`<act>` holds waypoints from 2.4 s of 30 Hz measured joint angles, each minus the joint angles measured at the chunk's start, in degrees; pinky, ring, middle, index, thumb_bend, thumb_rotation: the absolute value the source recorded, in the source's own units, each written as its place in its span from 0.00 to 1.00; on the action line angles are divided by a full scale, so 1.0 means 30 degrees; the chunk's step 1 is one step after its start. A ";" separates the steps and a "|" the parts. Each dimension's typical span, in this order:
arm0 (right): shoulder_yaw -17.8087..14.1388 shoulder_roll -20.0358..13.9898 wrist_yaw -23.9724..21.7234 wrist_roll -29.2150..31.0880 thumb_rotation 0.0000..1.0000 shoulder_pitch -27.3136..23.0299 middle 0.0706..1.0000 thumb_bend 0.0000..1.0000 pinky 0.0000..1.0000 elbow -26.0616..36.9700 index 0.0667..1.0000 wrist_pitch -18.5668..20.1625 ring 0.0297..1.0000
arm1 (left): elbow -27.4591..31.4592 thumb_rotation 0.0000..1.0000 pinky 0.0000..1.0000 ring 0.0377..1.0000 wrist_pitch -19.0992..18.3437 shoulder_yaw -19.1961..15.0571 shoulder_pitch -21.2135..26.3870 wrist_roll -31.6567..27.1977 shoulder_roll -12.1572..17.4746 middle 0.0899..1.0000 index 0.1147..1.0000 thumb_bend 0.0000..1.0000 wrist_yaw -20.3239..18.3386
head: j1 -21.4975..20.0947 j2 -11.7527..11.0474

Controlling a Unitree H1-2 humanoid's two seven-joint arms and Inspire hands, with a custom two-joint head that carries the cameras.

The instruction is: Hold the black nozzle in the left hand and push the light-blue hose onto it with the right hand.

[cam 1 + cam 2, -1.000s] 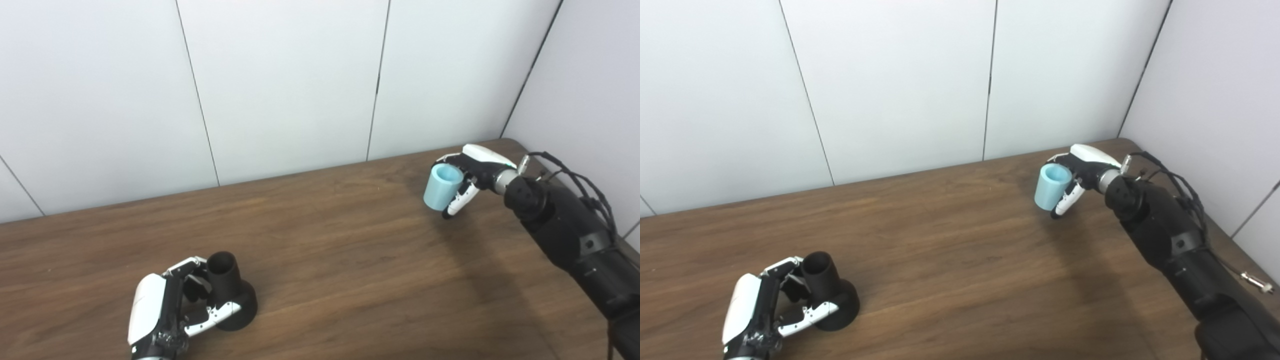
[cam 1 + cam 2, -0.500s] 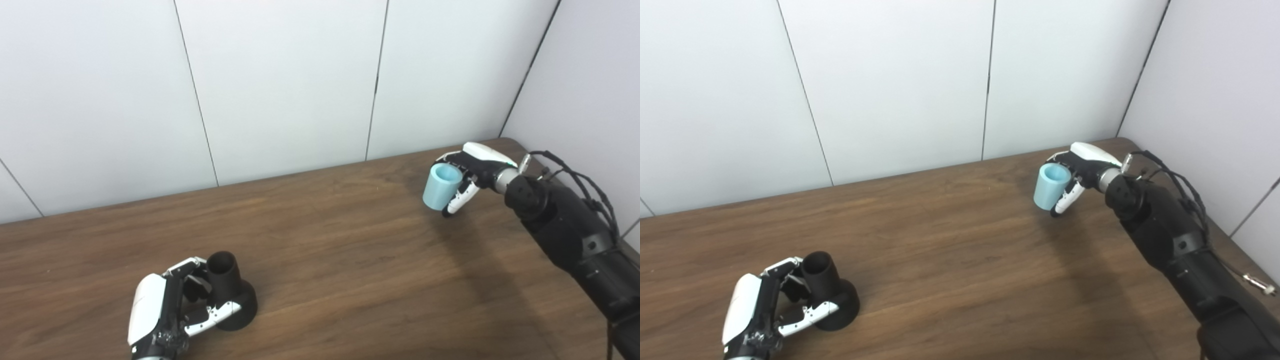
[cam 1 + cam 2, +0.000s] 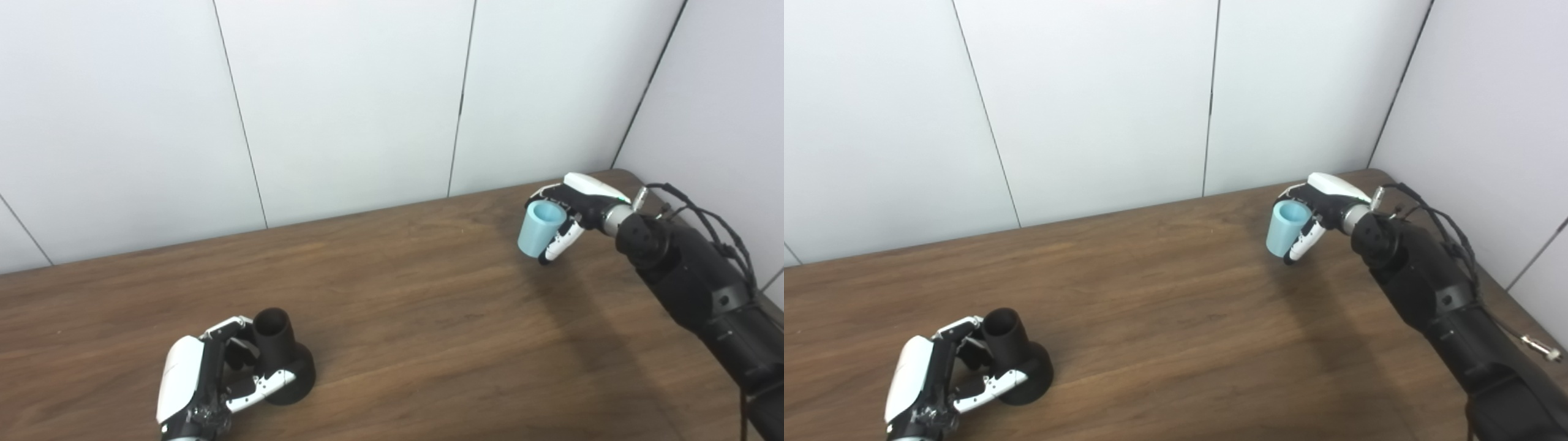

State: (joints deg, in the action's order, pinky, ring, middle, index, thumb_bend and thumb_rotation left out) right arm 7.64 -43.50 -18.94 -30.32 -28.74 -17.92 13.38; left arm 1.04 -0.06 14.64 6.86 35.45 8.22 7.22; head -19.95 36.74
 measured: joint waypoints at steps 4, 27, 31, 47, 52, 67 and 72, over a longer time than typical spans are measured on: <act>0.0029 0.0033 0.0000 -0.0049 0.06 -0.0003 0.70 0.89 0.66 0.0020 0.75 0.0000 0.66 | 0.0048 0.00 0.38 0.37 -0.0078 0.0000 0.0002 0.0000 0.0011 0.44 0.43 0.50 -0.0129 | 0.0000 0.0059; 0.0208 0.0214 0.2090 -0.0860 0.00 -0.0005 0.46 0.51 0.41 -0.0355 0.51 -0.1084 0.37 | 0.0081 0.00 0.38 0.36 -0.0210 0.0119 0.0004 -0.0003 0.0011 0.43 0.43 0.50 -0.0362 | 0.0058 0.0146; 0.0208 0.0243 0.2365 -0.0910 0.00 0.0141 0.47 0.51 0.40 -0.0214 0.51 -0.1086 0.37 | 0.0088 0.00 0.37 0.35 -0.0215 0.0126 -0.0003 -0.0004 0.0012 0.43 0.44 0.50 -0.0366 | 0.0205 0.0234; -0.0356 0.1038 0.1500 -0.0716 0.00 0.1536 0.47 0.50 0.36 0.8531 0.45 -0.0962 0.38 | 0.0402 0.00 0.33 0.33 -0.0589 0.0633 -0.0060 0.0079 -0.0071 0.39 0.47 0.49 -0.0485 | 0.2871 0.0762; -0.0460 0.1683 0.0008 -0.0446 0.00 0.2011 0.48 0.50 0.37 1.1821 0.45 0.0030 0.38 | 0.0297 0.00 0.35 0.34 -0.0565 0.0887 -0.0113 0.0642 -0.0370 0.41 0.44 0.50 -0.0074 | 0.4246 0.0762; 0.0096 0.5222 -0.2032 -0.0026 0.00 0.2253 0.47 0.50 0.33 1.6469 0.49 0.1050 0.37 | 0.0098 0.00 0.36 0.34 -0.0583 0.1404 -0.0164 0.1266 -0.0875 0.39 0.45 0.50 0.0419 | 0.6325 0.0879; 0.0505 0.6353 -0.2039 -0.0137 0.00 0.2379 0.47 0.49 0.31 1.6898 0.49 0.1040 0.37 | 0.0098 0.00 0.36 0.34 -0.0616 0.1492 -0.0199 0.1379 -0.1142 0.39 0.44 0.50 0.0412 | 0.6562 0.0908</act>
State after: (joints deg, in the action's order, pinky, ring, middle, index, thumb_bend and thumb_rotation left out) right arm 9.16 -24.44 -25.05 -30.73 -21.60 32.77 16.50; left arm 1.33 -1.91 19.11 6.26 39.59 4.80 8.46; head -0.27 39.46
